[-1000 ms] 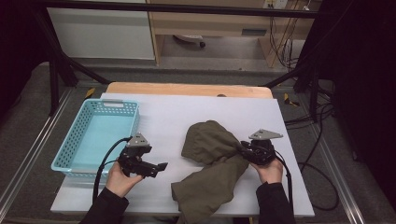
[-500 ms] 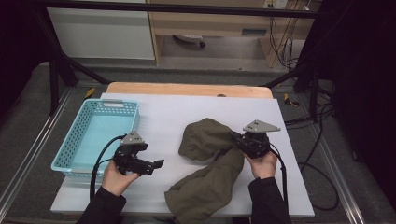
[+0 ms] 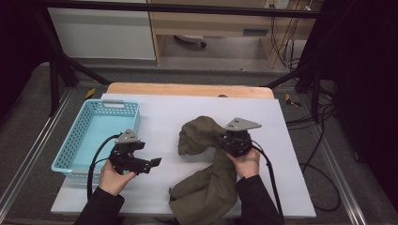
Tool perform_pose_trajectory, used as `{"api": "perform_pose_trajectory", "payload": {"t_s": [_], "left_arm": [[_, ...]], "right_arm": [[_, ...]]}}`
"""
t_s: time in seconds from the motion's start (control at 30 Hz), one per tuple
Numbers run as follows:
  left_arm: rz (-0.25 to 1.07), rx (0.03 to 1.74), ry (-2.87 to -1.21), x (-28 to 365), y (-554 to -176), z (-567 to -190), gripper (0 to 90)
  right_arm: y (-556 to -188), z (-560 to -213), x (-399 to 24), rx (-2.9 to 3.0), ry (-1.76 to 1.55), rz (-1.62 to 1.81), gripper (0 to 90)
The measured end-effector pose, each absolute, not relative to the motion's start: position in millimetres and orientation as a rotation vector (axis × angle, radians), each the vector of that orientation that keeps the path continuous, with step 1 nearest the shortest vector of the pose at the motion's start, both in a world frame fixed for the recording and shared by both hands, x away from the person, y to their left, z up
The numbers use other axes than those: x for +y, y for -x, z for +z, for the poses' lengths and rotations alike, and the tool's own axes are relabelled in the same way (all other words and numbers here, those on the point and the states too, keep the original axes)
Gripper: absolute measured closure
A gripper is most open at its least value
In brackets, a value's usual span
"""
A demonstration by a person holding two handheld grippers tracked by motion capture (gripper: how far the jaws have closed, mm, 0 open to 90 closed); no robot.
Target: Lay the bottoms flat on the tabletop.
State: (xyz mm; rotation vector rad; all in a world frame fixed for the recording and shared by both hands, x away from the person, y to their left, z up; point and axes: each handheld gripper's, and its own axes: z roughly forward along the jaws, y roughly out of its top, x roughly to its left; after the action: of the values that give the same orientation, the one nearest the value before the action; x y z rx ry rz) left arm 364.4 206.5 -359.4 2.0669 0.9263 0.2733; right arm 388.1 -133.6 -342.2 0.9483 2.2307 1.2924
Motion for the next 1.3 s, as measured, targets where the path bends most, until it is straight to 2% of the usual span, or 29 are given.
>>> {"api": "perform_pose_trajectory", "payload": {"t_s": [0.27,0.43,0.47,0.5,0.53,0.57,0.7,0.73,0.8,0.87,1.03,1.1,1.17,1.2,1.27,1.3], "left_arm": [[0.283,0.940,-2.042,215,-364,-355,10.1],[0.284,0.945,-2.034,218,-364,-354,10.1],[0.285,0.947,-2.032,219,-364,-354,10.1],[0.286,0.947,-2.031,220,-364,-353,10.1],[0.285,0.950,-2.028,220,-364,-353,10.1],[0.285,0.950,-2.030,221,-365,-353,10.1],[0.286,0.954,-2.028,222,-365,-353,10.1],[0.286,0.954,-2.028,222,-365,-353,10.1],[0.285,0.955,-2.031,221,-365,-354,10.1],[0.281,0.955,-2.035,221,-366,-355,10.0],[0.278,0.955,-2.039,220,-367,-356,9.9],[0.278,0.956,-2.039,220,-367,-356,9.9],[0.279,0.957,-2.035,221,-367,-356,9.9],[0.279,0.957,-2.035,221,-367,-356,9.9],[0.281,0.958,-2.032,222,-366,-355,9.9],[0.280,0.959,-2.030,222,-366,-355,9.9]], "right_arm": [[-383,-385,-68,2.443,-0.853,1.348,87.9],[-389,-403,-57,2.498,-0.894,1.337,83.3],[-387,-401,-60,2.493,-0.893,1.369,74.8],[-387,-401,-60,2.493,-0.893,1.369,74.8],[-386,-397,-63,2.482,-0.890,1.389,68.6],[-381,-386,-73,2.423,-0.881,1.416,56.5],[-380,-366,-107,2.265,-0.926,1.375,37.3],[-380,-366,-107,2.265,-0.926,1.375,37.3],[-389,-365,-136,2.182,-1.039,1.317,29.8],[-398,-373,-148,2.226,-1.113,1.324,29.3],[-406,-396,-149,2.332,-1.135,1.238,28.6],[-406,-408,-139,2.379,-1.123,1.245,33.8],[-406,-411,-132,2.415,-1.100,1.269,48.6],[-406,-411,-132,2.415,-1.100,1.269,48.6],[-404,-412,-128,2.447,-1.066,1.300,65.5],[-402,-410,-126,2.442,-1.054,1.287,79.8]]}}
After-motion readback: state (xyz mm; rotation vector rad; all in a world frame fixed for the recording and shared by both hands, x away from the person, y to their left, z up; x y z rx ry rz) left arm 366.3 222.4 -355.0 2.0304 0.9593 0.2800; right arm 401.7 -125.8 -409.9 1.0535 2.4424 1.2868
